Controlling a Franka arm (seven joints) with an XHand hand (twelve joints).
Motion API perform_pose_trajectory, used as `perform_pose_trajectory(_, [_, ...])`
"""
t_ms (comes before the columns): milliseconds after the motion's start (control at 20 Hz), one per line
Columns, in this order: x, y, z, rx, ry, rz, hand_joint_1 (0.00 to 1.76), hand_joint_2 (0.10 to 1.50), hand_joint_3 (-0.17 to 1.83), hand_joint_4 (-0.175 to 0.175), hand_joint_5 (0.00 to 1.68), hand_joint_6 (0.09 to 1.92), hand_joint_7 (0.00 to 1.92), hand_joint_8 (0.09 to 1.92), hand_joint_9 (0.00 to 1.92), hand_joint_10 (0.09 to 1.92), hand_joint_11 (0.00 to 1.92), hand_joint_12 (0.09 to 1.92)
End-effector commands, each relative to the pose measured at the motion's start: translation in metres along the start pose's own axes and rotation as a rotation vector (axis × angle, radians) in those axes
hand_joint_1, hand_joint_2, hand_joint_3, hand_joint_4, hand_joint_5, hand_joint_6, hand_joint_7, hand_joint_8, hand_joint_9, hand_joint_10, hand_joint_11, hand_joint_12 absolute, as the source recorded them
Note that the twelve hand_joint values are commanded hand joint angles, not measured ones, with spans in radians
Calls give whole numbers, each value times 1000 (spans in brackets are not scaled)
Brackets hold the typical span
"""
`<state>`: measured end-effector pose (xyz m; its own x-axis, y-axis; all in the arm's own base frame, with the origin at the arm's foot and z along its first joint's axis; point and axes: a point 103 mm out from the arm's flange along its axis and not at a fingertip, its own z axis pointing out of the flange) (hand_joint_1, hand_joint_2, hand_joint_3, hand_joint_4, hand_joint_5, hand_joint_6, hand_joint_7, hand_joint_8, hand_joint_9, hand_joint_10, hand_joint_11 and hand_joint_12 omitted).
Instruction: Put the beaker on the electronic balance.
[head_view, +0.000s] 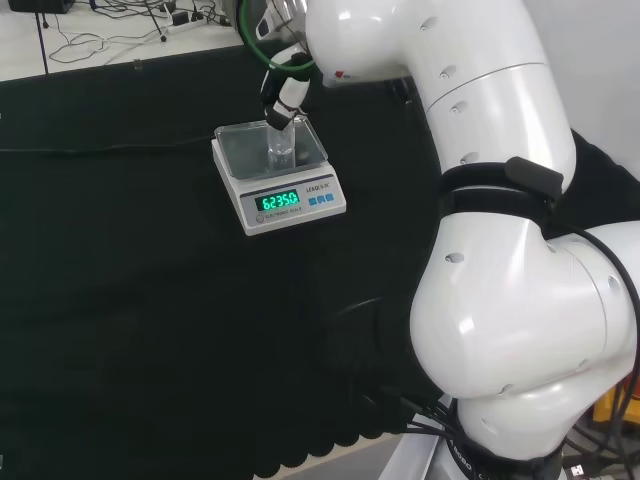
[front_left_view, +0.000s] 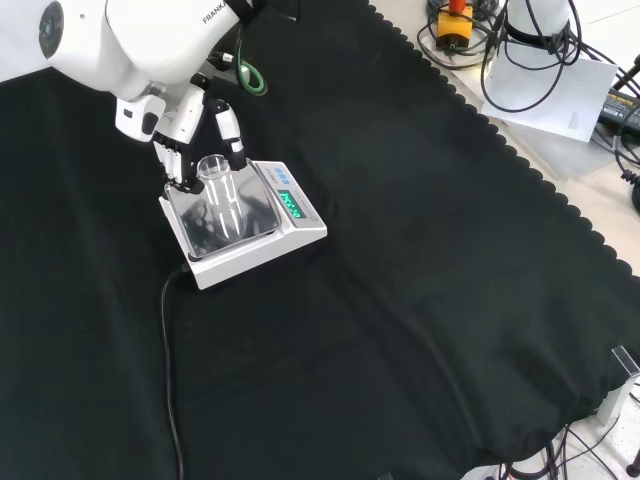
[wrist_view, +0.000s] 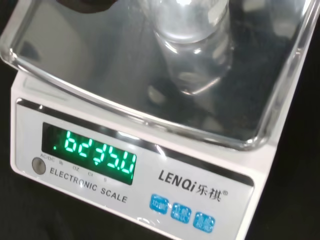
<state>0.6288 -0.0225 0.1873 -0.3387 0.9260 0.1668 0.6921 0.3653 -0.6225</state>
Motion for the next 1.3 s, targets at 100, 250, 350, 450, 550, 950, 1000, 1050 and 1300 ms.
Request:
perform_pose_trajectory(100, [-2,-2,-5,11,-19,4,703,880,-175,-54,360,683,338,760,515,791,636,1286])
perform_pose_trajectory(250, [1,-3,-7,30,-21,8,687,873,-175,-27,268,504,165,710,214,850,428,1367])
perform_pose_trajectory(350, [1,-5,-8,55,-6,3,673,863,-171,-8,206,344,53,614,60,713,206,1445])
perform_pose_trajectory(450, [0,-11,-12,48,7,-4,655,850,-160,7,163,198,12,432,13,489,56,1401])
perform_pose_trajectory(550, [1,-26,-18,-1,-4,12,633,844,-146,10,163,123,8,371,2,374,12,1063])
perform_pose_trajectory(950, [6,-121,-37,-133,-84,95,577,901,-81,-14,382,87,172,514,0,706,0,556])
perform_pose_trajectory(1000, [7,-130,-35,-134,-97,107,575,905,-78,-17,405,87,193,529,13,766,0,672])
perform_pose_trajectory(1050, [8,-138,-33,-130,-104,114,575,909,-76,-20,432,87,219,545,42,817,0,813])
perform_pose_trajectory(1300, [6,-180,-12,-153,-119,153,577,934,-68,-36,535,87,338,611,215,895,0,1288])
